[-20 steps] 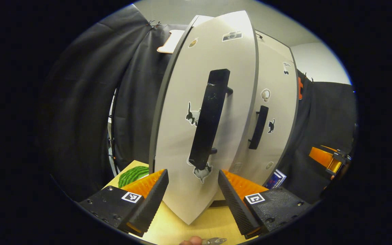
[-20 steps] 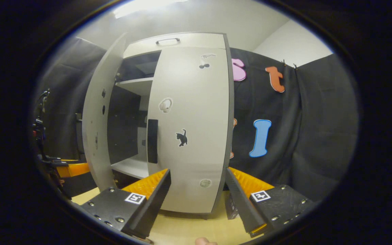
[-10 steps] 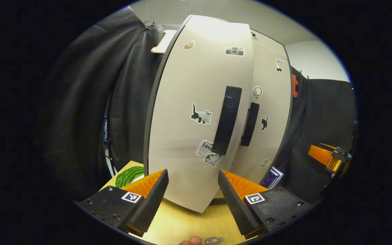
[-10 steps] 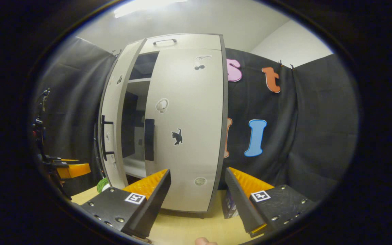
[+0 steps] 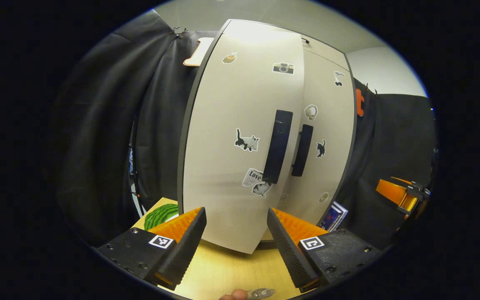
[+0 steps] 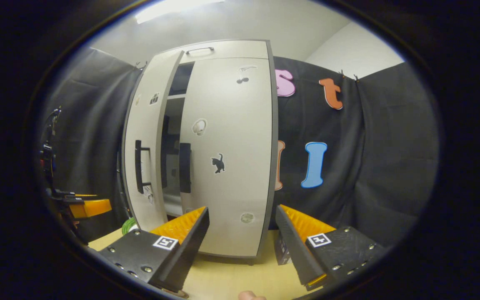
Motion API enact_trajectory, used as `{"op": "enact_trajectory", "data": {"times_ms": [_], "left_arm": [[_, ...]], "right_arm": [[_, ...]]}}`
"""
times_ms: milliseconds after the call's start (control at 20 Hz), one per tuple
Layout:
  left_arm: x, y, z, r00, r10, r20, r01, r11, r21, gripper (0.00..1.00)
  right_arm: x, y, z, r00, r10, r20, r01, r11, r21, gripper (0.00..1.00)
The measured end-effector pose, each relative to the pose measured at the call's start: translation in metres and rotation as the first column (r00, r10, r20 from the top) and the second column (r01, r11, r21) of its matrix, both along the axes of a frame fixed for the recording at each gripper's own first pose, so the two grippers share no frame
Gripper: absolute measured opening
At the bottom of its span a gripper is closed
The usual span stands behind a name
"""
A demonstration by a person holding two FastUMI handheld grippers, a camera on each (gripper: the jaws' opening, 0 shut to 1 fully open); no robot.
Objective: Grasp the bottle in the cabinet with the left hand and place it on the coaster, then close the right door with the right hand and the left door with the left hand.
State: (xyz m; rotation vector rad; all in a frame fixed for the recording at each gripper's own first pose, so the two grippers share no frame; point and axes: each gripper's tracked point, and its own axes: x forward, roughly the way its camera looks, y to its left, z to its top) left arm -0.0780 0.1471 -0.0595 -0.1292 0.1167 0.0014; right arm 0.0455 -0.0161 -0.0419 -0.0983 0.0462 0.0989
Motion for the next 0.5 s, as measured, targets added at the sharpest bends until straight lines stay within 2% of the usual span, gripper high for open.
{"op": "enact_trajectory", "data": {"times_ms": [100, 150, 200, 300, 500], "left_arm": [[-0.001, 0.000, 0.001, 1.000, -0.003, -0.002, 0.003, 1.000, 0.010, 0.95], [-0.002, -0.001, 0.000, 1.000, -0.004, -0.003, 0.004, 1.000, 0.015, 0.95], [-0.003, -0.001, 0.000, 1.000, -0.007, -0.005, 0.007, 1.000, 0.018, 0.95], [-0.003, -0.002, 0.000, 1.000, -0.011, -0.014, 0.012, 1.000, 0.022, 0.95], [-0.003, -0.006, 0.001, 1.000, -0.023, -0.020, 0.024, 0.999, 0.032, 0.95]], "right_arm": [[0.000, -0.003, -0.001, 1.000, -0.004, -0.004, 0.004, 1.000, 0.003, 1.00], [-0.002, -0.005, -0.001, 1.000, -0.006, -0.006, 0.006, 1.000, 0.005, 0.97], [-0.003, -0.006, -0.003, 1.000, -0.007, -0.008, 0.007, 1.000, 0.006, 1.00], [-0.005, -0.008, -0.005, 1.000, -0.008, -0.013, 0.008, 1.000, 0.008, 0.97], [-0.008, -0.012, -0.008, 1.000, -0.007, -0.022, 0.008, 1.000, 0.010, 0.97]]}}
